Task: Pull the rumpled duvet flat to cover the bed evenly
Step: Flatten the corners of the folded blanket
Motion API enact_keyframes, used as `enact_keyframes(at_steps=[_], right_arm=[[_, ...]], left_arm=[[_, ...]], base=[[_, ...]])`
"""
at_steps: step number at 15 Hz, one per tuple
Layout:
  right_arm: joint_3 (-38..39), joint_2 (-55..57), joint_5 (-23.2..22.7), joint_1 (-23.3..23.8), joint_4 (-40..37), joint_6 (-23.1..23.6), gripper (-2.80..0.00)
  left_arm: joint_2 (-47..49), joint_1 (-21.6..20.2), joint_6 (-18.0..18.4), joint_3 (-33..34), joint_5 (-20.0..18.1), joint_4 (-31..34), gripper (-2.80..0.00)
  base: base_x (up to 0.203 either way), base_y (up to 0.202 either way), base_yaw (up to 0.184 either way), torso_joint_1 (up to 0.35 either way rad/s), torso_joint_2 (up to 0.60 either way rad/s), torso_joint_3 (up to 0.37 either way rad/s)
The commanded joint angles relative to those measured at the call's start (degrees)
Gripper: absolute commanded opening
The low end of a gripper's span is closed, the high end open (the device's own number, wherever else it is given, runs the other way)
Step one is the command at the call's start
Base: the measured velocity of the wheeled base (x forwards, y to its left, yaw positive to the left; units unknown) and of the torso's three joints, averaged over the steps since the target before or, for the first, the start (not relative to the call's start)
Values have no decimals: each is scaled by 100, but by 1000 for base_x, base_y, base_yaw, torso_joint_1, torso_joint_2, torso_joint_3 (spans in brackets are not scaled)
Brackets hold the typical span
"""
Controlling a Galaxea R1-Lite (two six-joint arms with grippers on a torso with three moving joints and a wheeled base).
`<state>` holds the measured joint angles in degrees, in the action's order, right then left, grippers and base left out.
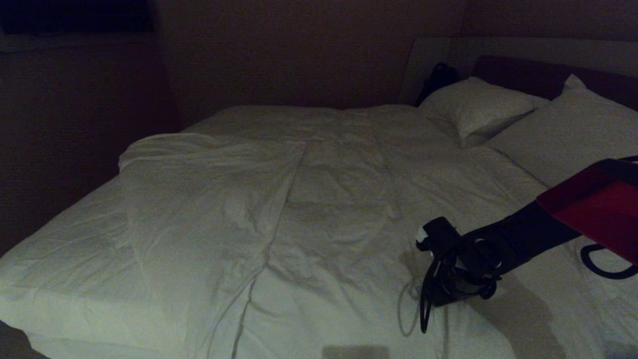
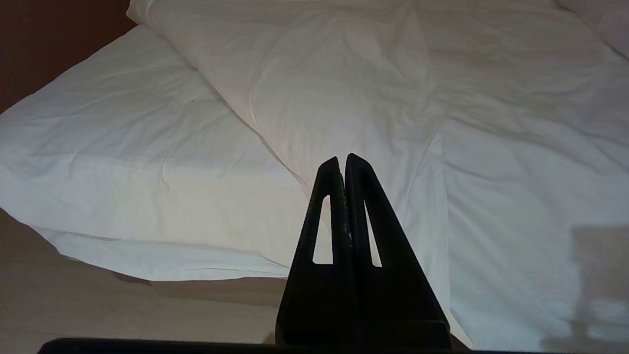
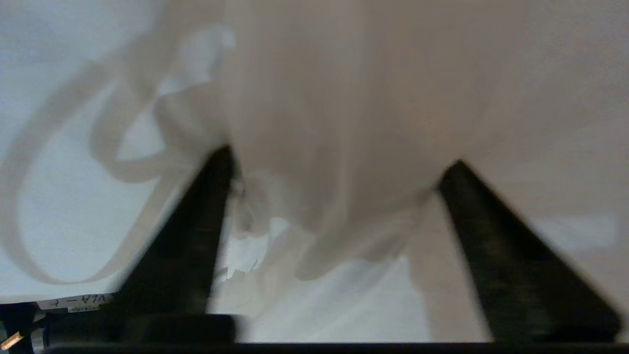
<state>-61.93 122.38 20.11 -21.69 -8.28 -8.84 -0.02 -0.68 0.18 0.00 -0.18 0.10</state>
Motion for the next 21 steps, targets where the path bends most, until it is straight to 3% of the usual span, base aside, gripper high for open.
enact_keyframes(at_steps=[1,21], right_arm=[[-12,-13,2,-2,1,-4,-280],[-5,31,-16,-2,1,-13,-280]], left_arm=[[2,-2,-1,0,1,-1,-280],[2,-2,-1,0,1,-1,-280]], base=[[0,0,0,0,0,0],[0,0,0,0,0,0]])
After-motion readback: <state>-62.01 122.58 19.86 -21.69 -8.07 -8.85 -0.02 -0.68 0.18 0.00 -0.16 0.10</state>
